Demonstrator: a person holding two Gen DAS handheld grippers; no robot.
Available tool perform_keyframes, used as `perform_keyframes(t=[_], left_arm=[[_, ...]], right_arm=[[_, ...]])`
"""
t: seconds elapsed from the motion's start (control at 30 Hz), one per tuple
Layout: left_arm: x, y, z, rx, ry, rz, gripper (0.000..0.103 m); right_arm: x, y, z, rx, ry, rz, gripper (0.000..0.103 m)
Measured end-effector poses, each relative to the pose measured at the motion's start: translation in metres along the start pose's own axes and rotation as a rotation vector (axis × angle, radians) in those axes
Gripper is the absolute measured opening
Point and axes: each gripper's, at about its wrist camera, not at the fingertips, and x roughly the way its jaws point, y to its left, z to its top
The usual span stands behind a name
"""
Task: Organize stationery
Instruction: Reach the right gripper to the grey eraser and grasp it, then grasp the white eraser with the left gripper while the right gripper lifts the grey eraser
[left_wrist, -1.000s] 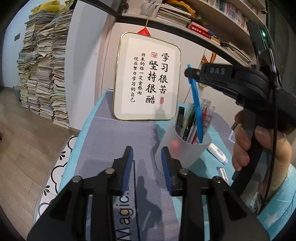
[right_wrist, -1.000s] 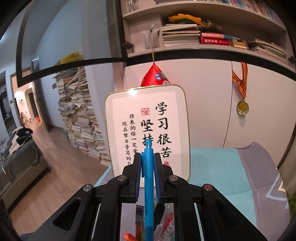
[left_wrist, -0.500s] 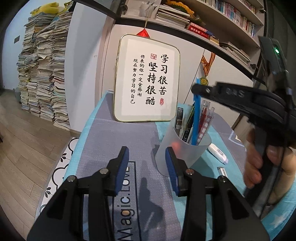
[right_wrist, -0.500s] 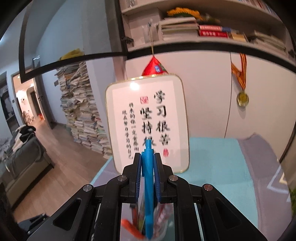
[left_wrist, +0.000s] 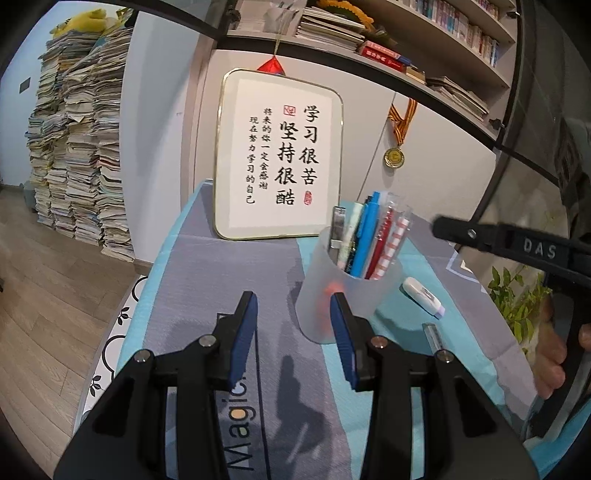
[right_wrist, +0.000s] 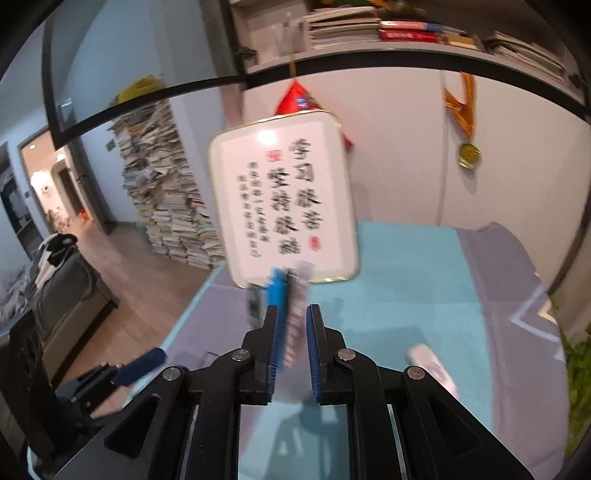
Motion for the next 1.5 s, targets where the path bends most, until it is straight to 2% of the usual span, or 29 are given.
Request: perform_keyframes(t=[0.2,0.33,0.47,0.5,0.53,0.6,0.77,0.87,1.0,1.07,1.1,1.2,1.3,1.37,1.4,1.5], left_arm=[[0.003,-0.021,-0.003,0.046,0.028,-0.052,0.039],[0.01,-0.052,-0.009,0.114,0.066,-0.106,0.039],[0.02,-0.082,-0.015,0.169,0.11,-0.149,0.039],[0.023,-0.09,-0.016,0.183,0.121,-0.159,0.039],[0.027,-0.099,-0.018,0.2,0.132,-0.169,0.039],[0.03,-0.109,-0.02,0.216,0.137,-0.169,0.039],[0.043,-0.108,-0.016,0.162,0.149,-0.107,0.039],[0.042,-0.105,-0.013,0.135,0.136,-0.066,0.039],[0.038,-0.105,-0.01,0.147,0.128,-0.031,0.039],[0.04,-0.109,-0.009,0.16,0.136,-0.027,0.039],[0.041,-0.112,-0.009,0.165,0.143,-0.032,0.039],[0.049,-0.129,-0.007,0.184,0.164,-0.068,0.039],[0.068,-0.155,-0.002,0.189,0.175,-0.09,0.052],[0.089,-0.171,0.003,0.176,0.194,-0.088,0.054],[0.102,-0.179,0.005,0.178,0.208,-0.078,0.054],[0.138,-0.187,0.009,0.148,0.261,0.024,0.053]], right_arm=[[0.002,-0.07,-0.03,0.12,0.141,-0.181,0.014],[0.006,-0.101,-0.056,0.173,0.228,-0.212,0.014],[0.007,-0.113,-0.069,0.151,0.249,-0.214,0.015],[0.007,-0.114,-0.07,0.141,0.251,-0.213,0.021],[0.007,-0.116,-0.071,0.128,0.251,-0.215,0.034],[0.005,-0.117,-0.072,0.112,0.242,-0.209,0.042],[0.015,-0.103,-0.077,0.076,0.272,-0.096,0.042],[0.033,-0.086,-0.077,0.021,0.298,-0.099,0.042],[0.06,-0.076,-0.077,-0.001,0.339,-0.093,0.042],[0.063,-0.074,-0.078,-0.028,0.328,-0.121,0.022],[0.061,-0.078,-0.078,-0.012,0.337,-0.108,0.017],[0.039,-0.1,-0.082,0.073,0.308,-0.069,0.017],[0.01,-0.127,-0.085,0.129,0.249,-0.098,0.017],[-0.009,-0.146,-0.087,0.163,0.219,-0.139,0.017],[-0.018,-0.154,-0.089,0.178,0.207,-0.156,0.017],[-0.036,-0.173,-0.094,0.217,0.179,-0.169,0.017]])
